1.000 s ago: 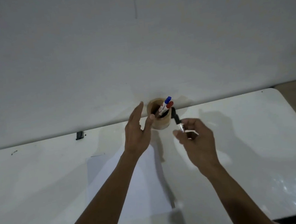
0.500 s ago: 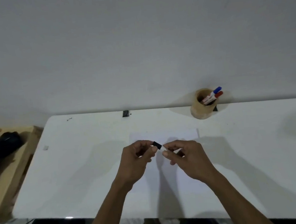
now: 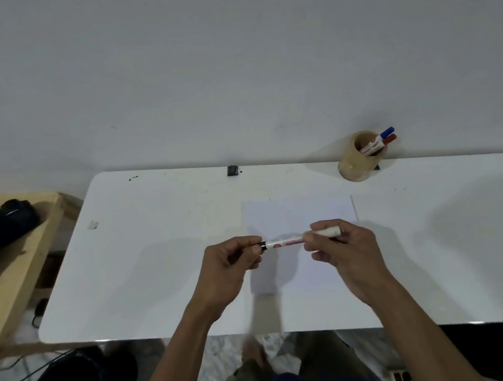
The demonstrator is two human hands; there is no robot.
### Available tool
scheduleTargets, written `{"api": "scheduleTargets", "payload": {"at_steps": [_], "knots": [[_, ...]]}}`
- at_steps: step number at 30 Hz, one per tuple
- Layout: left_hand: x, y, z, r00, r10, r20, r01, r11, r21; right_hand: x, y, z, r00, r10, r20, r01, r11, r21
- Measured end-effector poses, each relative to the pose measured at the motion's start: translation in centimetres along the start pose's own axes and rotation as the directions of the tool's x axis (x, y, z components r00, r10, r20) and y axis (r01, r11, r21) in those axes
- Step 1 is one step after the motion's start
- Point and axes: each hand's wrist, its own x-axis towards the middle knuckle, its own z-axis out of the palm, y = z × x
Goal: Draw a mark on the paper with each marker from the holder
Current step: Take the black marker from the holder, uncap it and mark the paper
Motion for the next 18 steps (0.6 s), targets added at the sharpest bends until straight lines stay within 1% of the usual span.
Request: {"api": "scheduleTargets", "payload": {"at_steps": [2, 3, 6, 8, 12, 14, 18], "knots": [[0.1, 0.1, 0.3, 0.999, 0.038, 0.021, -0.04, 0.991, 0.127, -0.5, 0.7, 1.5, 0.996, 0.078, -0.043, -0.068, 0.977, 0.2], [0.2, 0.1, 0.5, 0.998, 0.055, 0.033, -0.06, 0.984, 0.169, -0.6, 1.3, 2.2, 0.994, 0.103, -0.041, -0.09, 0.967, 0.238], [0.5, 0.1, 0.8, 0.992, 0.105, 0.068, -0.12, 0.951, 0.286, -0.9, 2.6, 3.8, 0.991, 0.131, -0.024, -0.123, 0.973, 0.196], [0.8, 0.1, 0.5, 0.993, 0.096, 0.072, -0.116, 0.926, 0.359, -0.3, 3.0, 4.1, 0.992, 0.125, -0.035, -0.118, 0.979, 0.169], [2.0, 0.1, -1.8, 0.999, 0.003, -0.049, 0.015, 0.932, 0.363, 2.7, 1.8, 2.5, 0.991, 0.117, -0.071, -0.092, 0.953, 0.288], [3.2, 0.3, -3.0, 0.993, -0.007, -0.116, 0.056, 0.904, 0.423, 4.2, 1.0, 1.1, 0.991, 0.094, -0.1, -0.063, 0.961, 0.27], [7.1, 0.7, -4.0, 0.95, 0.108, -0.292, 0.099, 0.785, 0.612, 5.9, 0.5, -0.5, 0.988, 0.062, -0.14, -0.039, 0.986, 0.161]]}}
